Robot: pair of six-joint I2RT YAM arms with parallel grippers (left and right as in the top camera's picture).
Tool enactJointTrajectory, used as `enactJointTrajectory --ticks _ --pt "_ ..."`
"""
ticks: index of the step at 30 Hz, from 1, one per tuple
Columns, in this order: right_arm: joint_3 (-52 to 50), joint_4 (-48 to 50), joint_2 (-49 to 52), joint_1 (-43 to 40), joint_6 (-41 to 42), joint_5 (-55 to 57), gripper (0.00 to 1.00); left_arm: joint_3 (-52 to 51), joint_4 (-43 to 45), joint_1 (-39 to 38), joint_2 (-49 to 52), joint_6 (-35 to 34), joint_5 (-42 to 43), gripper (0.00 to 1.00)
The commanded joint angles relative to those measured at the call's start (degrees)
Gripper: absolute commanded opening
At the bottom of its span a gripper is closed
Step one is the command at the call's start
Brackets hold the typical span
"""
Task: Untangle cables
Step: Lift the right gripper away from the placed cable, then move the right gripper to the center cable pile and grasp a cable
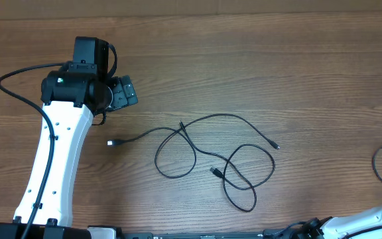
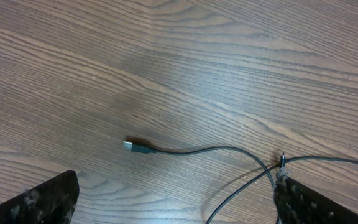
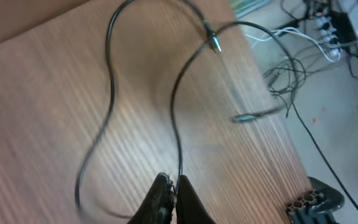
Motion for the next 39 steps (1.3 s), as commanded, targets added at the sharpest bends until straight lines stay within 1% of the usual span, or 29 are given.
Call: enactJointTrajectory --ticks 1,2,3,5,8,9,10,12,13,14,15,17,19,20,21,27,33,34,35,37,39 --pt "1.60 0.33 -2.19 2.14 -2.23 -1.33 0.04 0.57 0.22 0.20 0.20 1.29 0.24 1.00" --pt "1.55 0.33 -2.19 2.54 -2.25 -1.33 0.04 0.57 0.20 0.20 0.20 1.27 0.24 1.00" --pt "1.55 0.35 -2.19 3.17 -2.71 -1.33 0.12 0.57 0.22 0.20 0.20 1.29 0.24 1.00" --pt "1.55 0.37 -2.19 3.76 -3.32 -1.31 0.18 0.57 0.22 0.20 0.20 1.29 0.24 1.00" --pt "1.51 0.26 -2.19 4.59 -3.52 -1.33 0.35 0.57 0.22 0.22 0.20 1.29 0.24 1.00" --pt "1.51 0.09 -2.19 4.74 -3.52 -1.33 0.46 0.57 0.22 0.20 0.20 1.27 0.24 1.00" --pt "1.51 0.00 -2.16 4.94 -3.52 -1.33 0.55 0.57 0.22 0.22 0.20 1.27 0.24 1.00" --pt "1.51 -0.11 -2.05 5.05 -3.52 -1.36 0.64 0.57 0.22 0.20 0.20 1.29 0.24 1.00" --pt "1.51 -0.26 -1.90 5.07 -3.52 -1.51 0.76 0.57 0.22 0.22 0.20 1.27 0.24 1.00" --pt "1.51 -0.55 -1.73 5.07 -3.52 -1.88 0.82 0.57 0.22 0.20 0.20 1.27 0.24 1.00" --pt "1.51 -0.90 -1.49 5.05 -4.50 -3.04 0.93 0.57 0.22 0.22 0.20 1.29 0.24 0.99" --pt "1.51 0.31 -0.96 5.11 -12.92 -9.51 1.00 0.57 0.22 0.22 0.20 1.27 0.24 1.00" --pt "1.51 1.42 -0.59 5.22 -18.21 -14.73 1.00 0.57 0.20 0.22 0.20 1.29 0.24 1.00" --pt "1.49 2.38 -0.31 5.55 -22.91 -19.45 1.00 0.57 0.22 0.22 0.20 1.27 0.24 1.00" --pt "1.36 2.86 -0.20 5.92 -25.00 -21.44 1.00 0.57 0.22 0.22 0.20 1.27 0.24 0.99" --pt "-1.60 6.40 -0.17 13.14 -42.80 -37.20 1.00 0.57 0.22 0.20 0.20 1.27 0.24 1.00" --pt "-5.97 8.72 -0.13 29.00 -50.97 -37.35 1.00 0.57 0.22 0.20 0.20 1.27 0.24 1.00" --pt "-6.32 8.85 -0.13 30.75 -51.36 -37.31 1.00 0.57 0.22 0.20 0.20 1.27 0.24 0.99" --pt "-7.06 9.03 -0.13 34.93 -52.28 -37.33 1.00 0.57 0.22 0.22 0.20 1.27 0.24 1.00" --pt "-7.39 8.81 -0.13 39.41 -53.46 -37.18 1.00 0.57 0.22 0.22 0.20 1.27 0.24 0.99" --pt "-7.93 8.76 -0.13 44.70 -53.40 -35.08 1.00 0.57 0.22 0.20 0.20 1.29 0.24 1.00"
